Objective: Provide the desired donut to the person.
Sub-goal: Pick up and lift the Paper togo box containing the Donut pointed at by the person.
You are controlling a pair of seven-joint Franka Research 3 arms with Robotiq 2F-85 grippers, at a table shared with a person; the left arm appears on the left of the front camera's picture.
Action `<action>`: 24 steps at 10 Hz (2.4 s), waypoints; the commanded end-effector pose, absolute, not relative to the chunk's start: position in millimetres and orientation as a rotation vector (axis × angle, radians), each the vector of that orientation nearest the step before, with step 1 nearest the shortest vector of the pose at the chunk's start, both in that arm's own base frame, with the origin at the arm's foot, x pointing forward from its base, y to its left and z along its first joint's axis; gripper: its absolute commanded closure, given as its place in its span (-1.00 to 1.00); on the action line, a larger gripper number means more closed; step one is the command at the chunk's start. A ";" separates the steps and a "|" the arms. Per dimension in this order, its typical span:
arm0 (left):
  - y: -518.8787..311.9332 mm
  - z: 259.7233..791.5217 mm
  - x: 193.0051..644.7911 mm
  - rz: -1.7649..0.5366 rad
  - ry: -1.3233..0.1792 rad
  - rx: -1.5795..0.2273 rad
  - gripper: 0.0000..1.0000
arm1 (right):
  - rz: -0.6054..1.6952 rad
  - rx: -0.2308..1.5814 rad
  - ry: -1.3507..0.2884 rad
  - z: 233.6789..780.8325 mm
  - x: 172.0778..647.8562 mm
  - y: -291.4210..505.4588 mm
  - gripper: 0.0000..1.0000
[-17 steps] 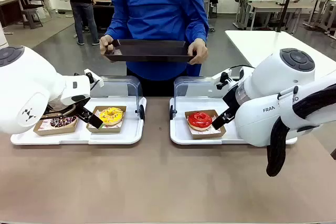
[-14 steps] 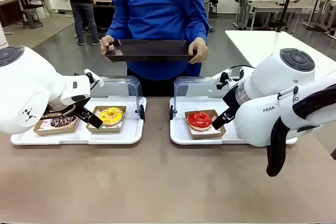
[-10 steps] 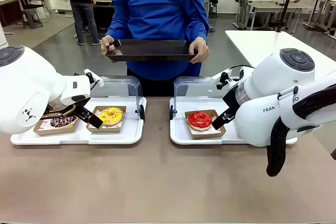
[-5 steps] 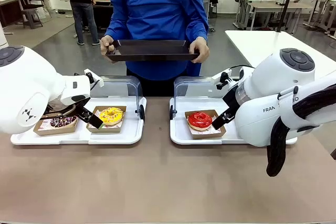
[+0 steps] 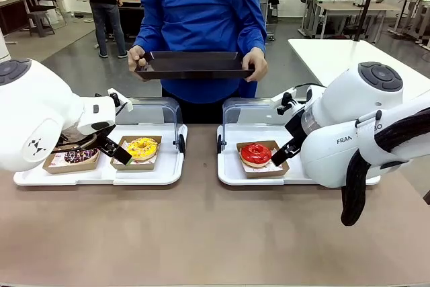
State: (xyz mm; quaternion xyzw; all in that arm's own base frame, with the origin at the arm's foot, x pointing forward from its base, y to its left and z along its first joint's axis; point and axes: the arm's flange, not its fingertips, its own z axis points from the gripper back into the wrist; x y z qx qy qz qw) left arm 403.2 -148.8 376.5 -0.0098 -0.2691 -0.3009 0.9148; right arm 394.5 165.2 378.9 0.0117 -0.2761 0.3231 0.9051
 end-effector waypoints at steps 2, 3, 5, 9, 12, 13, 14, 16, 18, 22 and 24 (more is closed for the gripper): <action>-91.3 437.3 345.5 -0.737 -0.527 -0.129 -1.00 | 0.841 0.122 -0.458 451.8 360.8 97.3 -1.00; -61.1 455.3 317.7 -0.762 -0.532 -0.203 -1.00 | 0.892 0.158 -0.503 473.5 340.5 67.7 -1.00; -20.2 463.7 269.9 -0.789 -0.535 -0.312 -1.00 | 0.978 0.217 -0.549 493.5 308.0 23.8 -1.00; 36.8 471.4 216.8 -0.801 -0.725 -0.310 -1.00 | 0.992 0.333 -0.795 503.5 279.4 -26.7 -1.00; 52.6 484.5 214.8 -0.737 -0.892 -0.319 -1.00 | 0.973 0.334 -0.890 503.6 285.8 -29.9 -1.00; 52.8 487.2 214.0 -0.725 -0.937 -0.314 -1.00 | 0.981 0.336 -0.913 503.6 284.3 -30.6 -1.00; 54.9 491.0 213.8 -0.719 -0.966 -0.299 -1.00 | 1.000 0.328 -0.935 502.4 283.7 -30.8 -1.00; 56.8 495.0 211.0 -0.717 -0.985 -0.280 -1.00 | 1.004 0.339 -0.960 500.5 282.9 -31.9 -1.00; 55.0 497.0 211.0 -0.720 -1.010 -0.288 -1.00 | 1.046 0.348 -0.972 500.8 281.8 -30.7 -1.00; 52.1 493.7 209.9 -0.796 -0.940 -0.228 -1.00 | 0.976 0.352 -0.912 501.4 285.4 -21.7 -1.00; 102.8 596.7 249.5 -0.708 -0.974 -0.280 -1.00 | 1.040 0.320 -0.942 549.9 310.0 -47.4 -1.00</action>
